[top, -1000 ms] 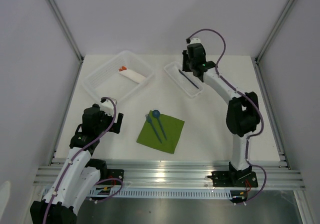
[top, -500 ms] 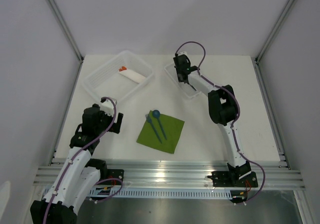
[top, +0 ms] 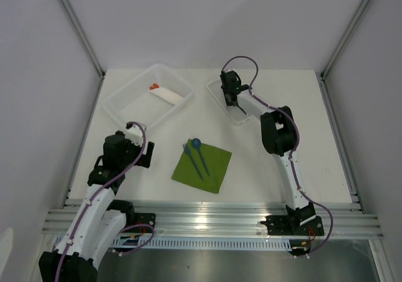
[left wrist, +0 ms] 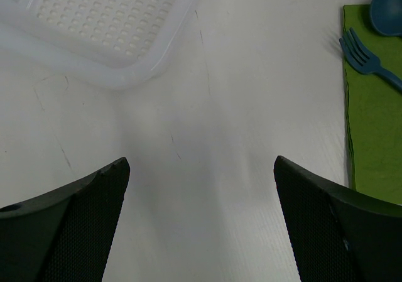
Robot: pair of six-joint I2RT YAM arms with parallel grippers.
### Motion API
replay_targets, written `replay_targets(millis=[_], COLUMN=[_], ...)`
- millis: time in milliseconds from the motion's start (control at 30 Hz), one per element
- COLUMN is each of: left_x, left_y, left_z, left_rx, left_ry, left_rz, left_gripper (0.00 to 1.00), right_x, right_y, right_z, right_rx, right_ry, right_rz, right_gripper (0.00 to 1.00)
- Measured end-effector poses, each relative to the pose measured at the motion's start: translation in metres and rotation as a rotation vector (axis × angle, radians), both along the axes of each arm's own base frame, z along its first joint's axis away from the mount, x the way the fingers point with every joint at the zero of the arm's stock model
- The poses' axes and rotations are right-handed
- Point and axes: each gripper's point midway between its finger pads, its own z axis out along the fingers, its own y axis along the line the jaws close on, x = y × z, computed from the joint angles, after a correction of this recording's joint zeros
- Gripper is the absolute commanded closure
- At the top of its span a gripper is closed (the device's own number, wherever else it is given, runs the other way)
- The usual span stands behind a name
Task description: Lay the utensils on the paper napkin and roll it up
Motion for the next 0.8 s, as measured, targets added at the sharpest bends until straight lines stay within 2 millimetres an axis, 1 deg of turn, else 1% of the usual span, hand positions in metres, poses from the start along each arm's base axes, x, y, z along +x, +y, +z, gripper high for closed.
replay_targets(millis=[167,233,267,300,333,400,433,533,633,700,733,800], left_x=[0.0,0.0,0.0,0.0,0.0,0.0,0.0,0.0,0.0,0.0,0.0,0.0], left_y=[0.001,0.001,0.001,0.001,0.001,0.001,0.001,0.001,0.001,0.001,0.001,0.001], left_z=[0.0,0.0,0.0,0.0,0.0,0.0,0.0,0.0,0.0,0.0,0.0,0.0], left_rx=[0.0,0.0,0.0,0.0,0.0,0.0,0.0,0.0,0.0,0.0,0.0,-0.001], left_ry=[0.0,0.0,0.0,0.0,0.0,0.0,0.0,0.0,0.0,0.0,0.0,0.0], left_rz=[0.003,0.003,0.003,0.003,0.003,0.003,0.003,0.003,0.003,0.003,0.003,0.002], left_gripper=[0.01,0.0,0.0,0.01,0.01,0.0,0.01,0.0,0.01,0.01,0.01,0.0], right_x=[0.0,0.0,0.0,0.0,0.0,-0.001,-0.001,-0.004,-0.005,-0.005,-0.005,-0.005], right_y=[0.003,0.006,0.007,0.007,0.009,0.012,0.013,0.015,0.016,0.016,0.016,0.015], right_z=[-0.003,-0.005,-0.006,-0.006,-0.007,-0.006,-0.007,-0.005,-0.005,-0.005,-0.005,-0.005], right_rx=[0.069,0.105,0.124,0.14,0.157,0.184,0.19,0.208,0.21,0.206,0.204,0.196], right_ry=[0.027,0.042,0.049,0.055,0.06,0.066,0.069,0.073,0.073,0.073,0.072,0.076], right_rz=[0.015,0.026,0.03,0.034,0.039,0.051,0.055,0.066,0.074,0.079,0.081,0.084], right_gripper=[0.65,0.67,0.71,0.73,0.78,0.83,0.87,0.89,0.88,0.75,0.72,0.72])
